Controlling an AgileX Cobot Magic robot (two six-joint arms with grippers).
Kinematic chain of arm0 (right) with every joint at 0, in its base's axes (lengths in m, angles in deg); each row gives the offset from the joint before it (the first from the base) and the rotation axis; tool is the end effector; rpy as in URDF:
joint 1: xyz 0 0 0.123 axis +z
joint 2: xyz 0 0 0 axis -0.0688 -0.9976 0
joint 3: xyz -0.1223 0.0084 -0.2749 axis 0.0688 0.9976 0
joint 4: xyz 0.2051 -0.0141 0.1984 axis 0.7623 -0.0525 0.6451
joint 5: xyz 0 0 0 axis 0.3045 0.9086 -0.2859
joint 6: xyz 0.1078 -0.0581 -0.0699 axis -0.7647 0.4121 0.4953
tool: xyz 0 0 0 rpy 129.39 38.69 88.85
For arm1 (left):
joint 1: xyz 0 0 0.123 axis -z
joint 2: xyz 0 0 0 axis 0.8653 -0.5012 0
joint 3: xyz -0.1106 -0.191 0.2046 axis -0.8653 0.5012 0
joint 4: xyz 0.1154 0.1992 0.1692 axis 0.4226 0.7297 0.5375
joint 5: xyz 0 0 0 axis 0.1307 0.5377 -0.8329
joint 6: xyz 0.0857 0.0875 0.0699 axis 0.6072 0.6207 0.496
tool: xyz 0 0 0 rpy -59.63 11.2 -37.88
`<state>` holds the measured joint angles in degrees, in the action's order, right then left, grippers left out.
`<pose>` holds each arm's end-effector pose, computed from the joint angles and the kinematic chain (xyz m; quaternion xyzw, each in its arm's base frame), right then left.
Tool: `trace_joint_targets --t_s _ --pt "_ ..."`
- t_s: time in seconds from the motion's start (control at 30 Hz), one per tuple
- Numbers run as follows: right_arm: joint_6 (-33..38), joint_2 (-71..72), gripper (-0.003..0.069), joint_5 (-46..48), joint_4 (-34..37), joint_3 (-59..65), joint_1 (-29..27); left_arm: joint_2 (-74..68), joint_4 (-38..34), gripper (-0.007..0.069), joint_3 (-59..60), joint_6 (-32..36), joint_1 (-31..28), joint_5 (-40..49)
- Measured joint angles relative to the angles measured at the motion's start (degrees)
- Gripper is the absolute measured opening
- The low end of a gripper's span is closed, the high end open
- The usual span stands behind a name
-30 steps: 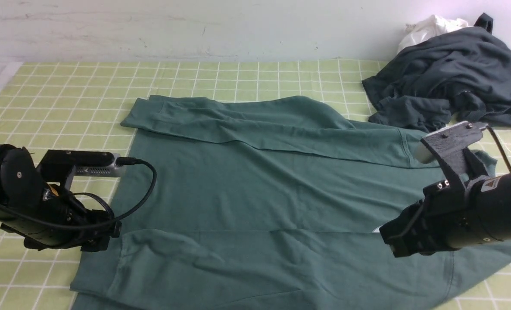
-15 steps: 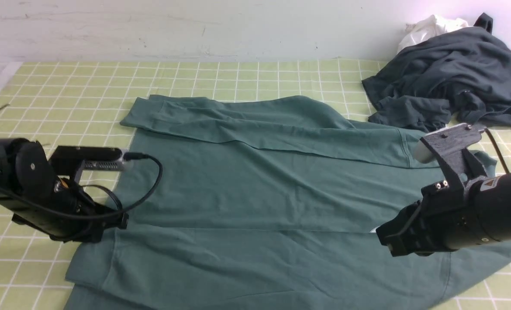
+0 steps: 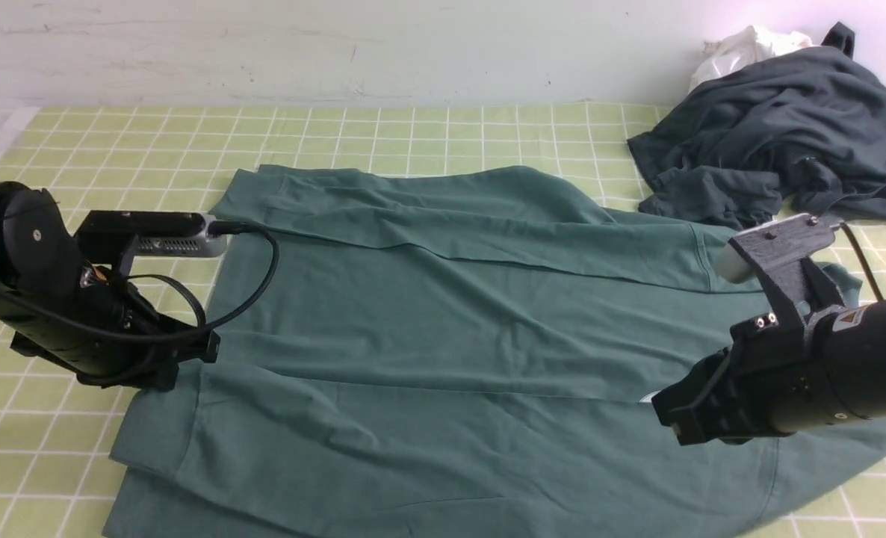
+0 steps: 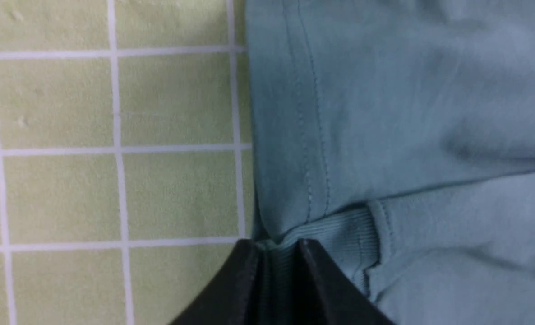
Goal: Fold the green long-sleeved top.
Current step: Use the left arm to clamp the cuff closest to it
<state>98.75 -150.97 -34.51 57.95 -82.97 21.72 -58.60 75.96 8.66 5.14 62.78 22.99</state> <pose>0.2681 0.1407 0.1919 -0.2427 0.9206 0.2061 0.2262 0.3516 -0.0248 0.1386 0.0078 0.9847 -0.0330 0.1708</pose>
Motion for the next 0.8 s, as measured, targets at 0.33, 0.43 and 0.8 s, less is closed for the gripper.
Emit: trace_joint_targets --t_s 0.33,0.43,0.8 --pt "0.0 0.0 -0.0011 0.1 0.2 0.0 0.0 -4.8 1.0 0.0399 -0.1 0.0 -0.2 1.4" --pt "0.0 0.0 -0.0011 0.1 0.2 0.0 0.0 -4.8 1.0 0.0346 -0.1 0.0 -0.2 1.6" --pt "0.2 -0.1 -0.001 -0.4 0.2 0.0 0.0 3.7 -3.0 -0.0001 -0.6 5.9 2.5 5.4"
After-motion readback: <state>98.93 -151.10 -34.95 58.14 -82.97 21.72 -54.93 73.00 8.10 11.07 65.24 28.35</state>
